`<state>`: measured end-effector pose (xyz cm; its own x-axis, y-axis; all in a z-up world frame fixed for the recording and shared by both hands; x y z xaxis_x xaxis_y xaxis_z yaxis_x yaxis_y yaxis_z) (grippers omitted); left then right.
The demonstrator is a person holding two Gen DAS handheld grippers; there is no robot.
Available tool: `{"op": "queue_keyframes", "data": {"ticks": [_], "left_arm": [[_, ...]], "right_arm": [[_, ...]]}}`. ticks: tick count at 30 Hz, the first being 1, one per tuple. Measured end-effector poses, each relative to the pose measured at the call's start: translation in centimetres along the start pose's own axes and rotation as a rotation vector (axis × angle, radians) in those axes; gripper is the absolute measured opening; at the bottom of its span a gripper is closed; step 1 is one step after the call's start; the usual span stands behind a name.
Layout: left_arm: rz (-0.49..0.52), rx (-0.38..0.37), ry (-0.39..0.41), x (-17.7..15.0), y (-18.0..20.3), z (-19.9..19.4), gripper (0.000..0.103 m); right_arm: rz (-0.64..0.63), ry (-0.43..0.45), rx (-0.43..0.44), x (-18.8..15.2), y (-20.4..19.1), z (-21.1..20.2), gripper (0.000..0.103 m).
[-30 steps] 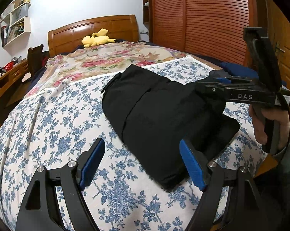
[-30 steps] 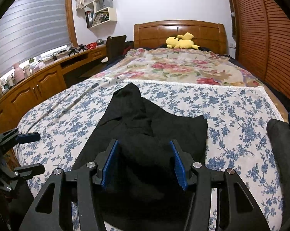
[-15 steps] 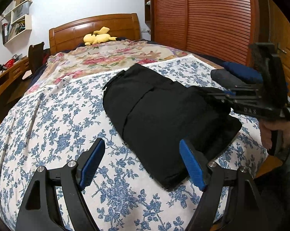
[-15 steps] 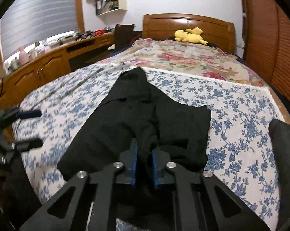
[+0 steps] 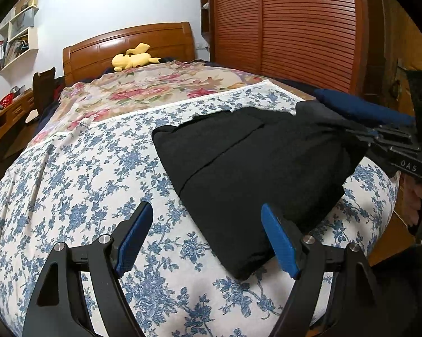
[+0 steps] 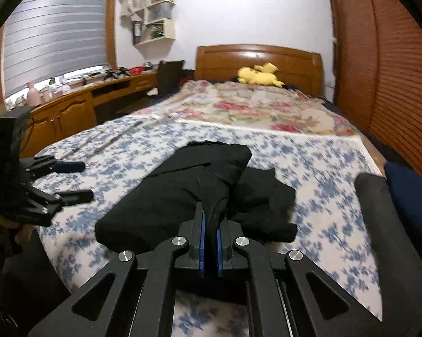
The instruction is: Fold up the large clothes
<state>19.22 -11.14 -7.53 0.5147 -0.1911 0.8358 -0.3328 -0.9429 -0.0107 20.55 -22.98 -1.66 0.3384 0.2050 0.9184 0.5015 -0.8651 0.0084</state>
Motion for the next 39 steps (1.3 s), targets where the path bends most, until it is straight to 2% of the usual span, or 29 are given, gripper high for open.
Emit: {"op": "queue_keyframes", "data": {"ticks": [6, 10, 13, 15, 16, 17, 18, 22, 27, 36, 39], "left_arm": [[-0.008, -0.006, 0.002, 0.0, 0.4, 0.2, 0.080], [-0.005, -0.009, 0.003, 0.0, 0.7, 0.2, 0.080], [-0.001, -0.008, 0.003, 0.0, 0.8, 0.1, 0.080], [-0.001, -0.006, 0.004, 0.0, 0.7, 0.1, 0.080], [-0.003, -0.006, 0.004, 0.0, 0.7, 0.0, 0.080], [-0.005, -0.004, 0.004, -0.1, 0.6, 0.0, 0.080], [-0.007, -0.003, 0.003, -0.1, 0.5, 0.0, 0.080], [-0.013, 0.001, 0.000, -0.3, 0.1, 0.0, 0.080], [-0.019, 0.003, -0.002, -0.5, -0.2, 0.0, 0.080], [-0.031, -0.005, -0.011, -0.7, -0.6, 1.0, 0.080], [-0.038, -0.012, -0.011, -0.6, -0.9, 1.7, 0.080]], "right_arm": [[0.013, -0.140, -0.027, -2.1, 0.7, 2.3, 0.006], [0.040, -0.150, -0.026, -1.4, 0.9, 3.2, 0.009], [0.012, -0.123, -0.048, -0.4, 0.5, 2.3, 0.018], [-0.011, -0.098, -0.069, -0.5, 0.0, 1.4, 0.031], [-0.014, -0.079, -0.079, 0.0, -0.2, 1.0, 0.043], [-0.013, -0.063, -0.079, 0.2, -0.4, 0.7, 0.050], [-0.010, -0.047, -0.075, 0.6, -0.6, 0.4, 0.051], [-0.018, -0.011, -0.069, 1.5, -1.5, -0.1, 0.052], [-0.043, 0.000, 0.007, 1.0, -3.1, 0.6, 0.052], [-0.016, -0.151, 0.013, -1.6, -1.1, 4.9, 0.052], [-0.028, -0.193, 0.009, -1.5, -2.0, 5.2, 0.052]]}}
Point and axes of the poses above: each gripper's, at about its wrist camera, not at the fingertips, and z roughly the way its jaws point, y to its right, x to its top, the point moved 3 cm from there along z, roughly the way its jaws point, and after that the axes turned 5 degrees about y, right-handed, at the moved point
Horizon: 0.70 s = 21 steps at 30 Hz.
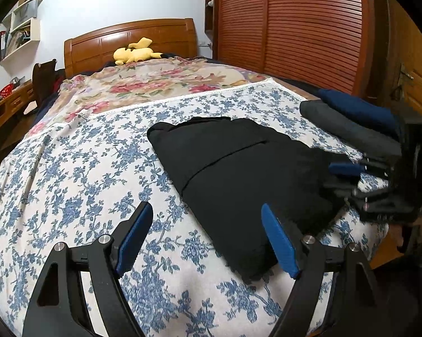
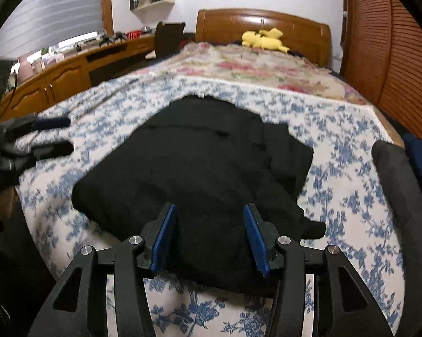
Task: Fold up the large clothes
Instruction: 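Move both tools down to opposite edges of the black coat bundle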
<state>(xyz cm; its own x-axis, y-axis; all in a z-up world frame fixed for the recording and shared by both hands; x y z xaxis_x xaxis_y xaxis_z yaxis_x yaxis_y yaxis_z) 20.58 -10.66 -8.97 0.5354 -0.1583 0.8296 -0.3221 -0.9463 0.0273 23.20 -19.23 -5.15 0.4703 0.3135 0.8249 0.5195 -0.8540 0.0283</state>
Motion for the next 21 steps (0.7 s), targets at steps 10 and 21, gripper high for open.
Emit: {"op": "queue_keyframes", "data": {"ticks": [10, 21], "left_arm": [[-0.015, -0.033, -0.014, 1.4, -1.4, 4.6, 0.080], [0.015, -0.014, -0.020, 4.1, -3.3, 8.2, 0.080]], "right_arm": [[0.020, 0.008, -0.006, -0.1, -0.5, 0.0, 0.052], [0.147, 0.073, -0.087, -3.8, 2.9, -5.3, 0.052]]}}
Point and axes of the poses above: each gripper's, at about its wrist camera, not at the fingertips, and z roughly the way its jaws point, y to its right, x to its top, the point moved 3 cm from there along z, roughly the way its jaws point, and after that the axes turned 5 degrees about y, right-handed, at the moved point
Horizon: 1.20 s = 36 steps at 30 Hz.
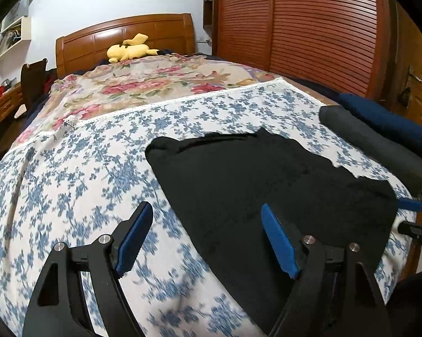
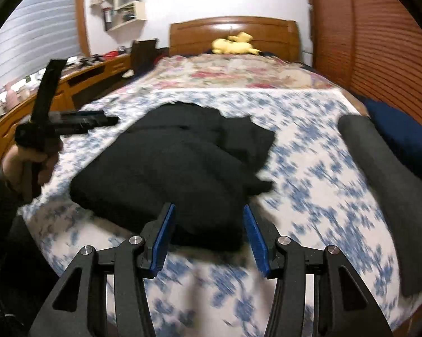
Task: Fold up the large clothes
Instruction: 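Move both tools down to opposite edges of the black coat bundle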
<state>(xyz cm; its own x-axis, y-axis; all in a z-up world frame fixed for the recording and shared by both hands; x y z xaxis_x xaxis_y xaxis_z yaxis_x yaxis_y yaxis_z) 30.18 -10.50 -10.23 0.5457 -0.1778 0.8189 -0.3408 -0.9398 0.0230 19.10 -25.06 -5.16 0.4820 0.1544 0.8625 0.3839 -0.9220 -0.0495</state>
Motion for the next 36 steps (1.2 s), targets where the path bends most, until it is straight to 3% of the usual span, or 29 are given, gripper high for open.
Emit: {"op": "queue_keyframes", "data": {"ticks": [5, 14, 25, 32, 36], "left_arm": [[-0.014, 0.015, -0.007, 1.2, -1.2, 1.7, 0.080], [-0.023, 0.037, -0.037, 2.4, -2.8, 5.6, 0.080], [-0.083, 0.083, -0.099, 3.4, -5.6, 10.5, 0.080], [-0.081, 0.083, -0.183, 1.9, -5.3, 13.0, 0.080], [-0.140, 0.057, -0.205, 1.4, -5.7, 13.5, 0.080]], "right_arm": [[0.032, -0.044, -0.022, -1.4, 1.3, 0.6, 0.052], [0.063, -0.120, 0.023, -1.7, 0.4, 3.9, 0.052], [0.072, -0.109, 0.018, -1.6, 0.0, 5.1, 0.052], [0.070, -0.104, 0.014, -1.5, 0.0, 5.1, 0.053], [0.092, -0.110, 0.031, -1.3, -0.1, 5.5, 0.053]]}}
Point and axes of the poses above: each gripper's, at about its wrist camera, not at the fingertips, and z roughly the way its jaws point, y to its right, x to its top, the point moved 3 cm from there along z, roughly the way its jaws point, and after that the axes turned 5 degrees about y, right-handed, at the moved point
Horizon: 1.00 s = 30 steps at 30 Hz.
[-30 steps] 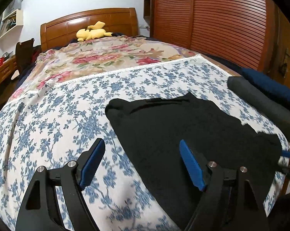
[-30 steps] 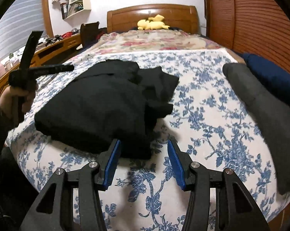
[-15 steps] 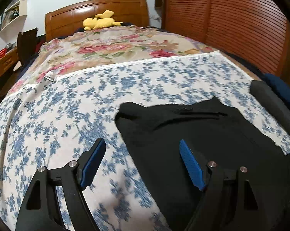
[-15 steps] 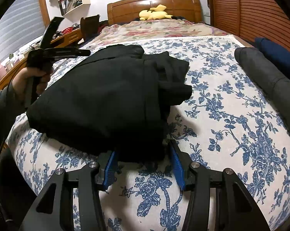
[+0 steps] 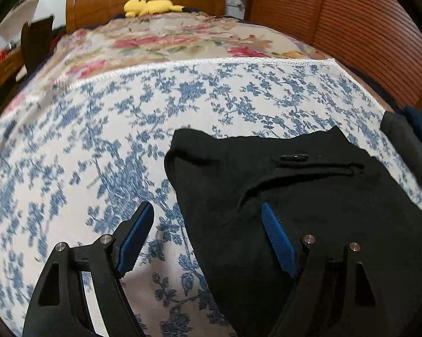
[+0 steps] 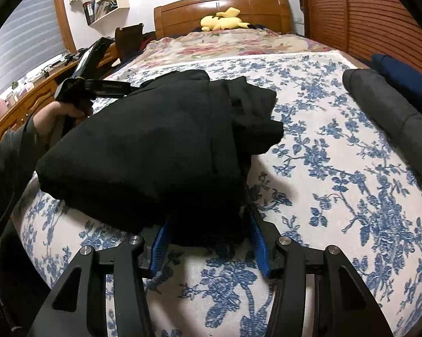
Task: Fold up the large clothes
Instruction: 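Move both tools down to opposite edges of the black coat bundle, then close both tools on the coat bundle and lift it off the sheet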
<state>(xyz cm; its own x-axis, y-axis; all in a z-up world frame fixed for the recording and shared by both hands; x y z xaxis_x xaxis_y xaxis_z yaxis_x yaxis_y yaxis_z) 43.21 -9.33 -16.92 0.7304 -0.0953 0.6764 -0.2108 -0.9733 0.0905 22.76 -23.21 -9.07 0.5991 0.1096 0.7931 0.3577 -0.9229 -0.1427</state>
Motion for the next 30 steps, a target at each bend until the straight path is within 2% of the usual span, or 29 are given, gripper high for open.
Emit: {"op": "queue_keyframes", "data": {"ticks": [4, 6, 7, 8, 9, 11, 12, 13, 14, 18, 22, 25, 30], "left_arm": [[-0.044, -0.032, -0.021, -0.2, -0.3, 0.3, 0.078], [-0.052, -0.061, -0.026, -0.2, 0.0, 0.1, 0.069], [-0.055, -0.071, -0.029, -0.2, 0.1, 0.1, 0.060], [-0.059, -0.088, -0.036, -0.2, 0.3, 0.0, 0.054], [-0.058, -0.089, -0.040, -0.1, 0.5, 0.0, 0.052], [-0.043, -0.098, -0.046, 0.0, 0.9, -0.1, 0.039], [-0.035, -0.095, -0.047, 0.1, 1.1, -0.2, 0.036], [-0.016, -0.073, -0.046, 0.1, 1.4, -0.4, 0.023], [0.000, -0.060, -0.042, 0.2, 1.6, -0.6, 0.018], [0.028, -0.054, -0.023, 0.2, 2.1, -2.2, 0.014], [0.042, -0.098, -0.016, -0.9, 3.2, -4.5, 0.013], [0.059, -0.132, -0.022, -2.4, 4.5, -5.7, 0.013], [0.100, -0.072, -0.013, -3.2, 5.9, -5.9, 0.013]], "right_arm": [[0.015, -0.005, 0.013, 0.3, -0.1, 0.4, 0.053], [0.022, -0.004, 0.021, 0.4, -0.2, 0.5, 0.053], [0.023, -0.002, 0.025, 0.4, -0.3, 0.6, 0.051], [0.026, -0.001, 0.028, 0.5, -0.3, 0.7, 0.043], [0.027, 0.001, 0.038, 0.5, -0.3, 0.7, 0.038], [0.031, 0.004, 0.058, 0.5, -0.4, 0.8, 0.023], [0.030, 0.011, 0.067, 0.5, -0.4, 0.8, 0.021], [0.028, 0.017, 0.076, 0.6, -0.4, 0.7, 0.017], [0.025, 0.023, 0.083, 0.7, -0.5, 0.6, 0.015], [-0.018, 0.060, 0.084, 1.5, 0.0, -0.4, 0.011], [0.029, 0.124, 0.018, 2.4, 3.1, -2.3, 0.009], [0.089, 0.139, -0.044, 2.3, 6.3, -3.4, 0.009], [0.123, 0.112, -0.067, 1.0, 7.7, -2.7, 0.009]]}}
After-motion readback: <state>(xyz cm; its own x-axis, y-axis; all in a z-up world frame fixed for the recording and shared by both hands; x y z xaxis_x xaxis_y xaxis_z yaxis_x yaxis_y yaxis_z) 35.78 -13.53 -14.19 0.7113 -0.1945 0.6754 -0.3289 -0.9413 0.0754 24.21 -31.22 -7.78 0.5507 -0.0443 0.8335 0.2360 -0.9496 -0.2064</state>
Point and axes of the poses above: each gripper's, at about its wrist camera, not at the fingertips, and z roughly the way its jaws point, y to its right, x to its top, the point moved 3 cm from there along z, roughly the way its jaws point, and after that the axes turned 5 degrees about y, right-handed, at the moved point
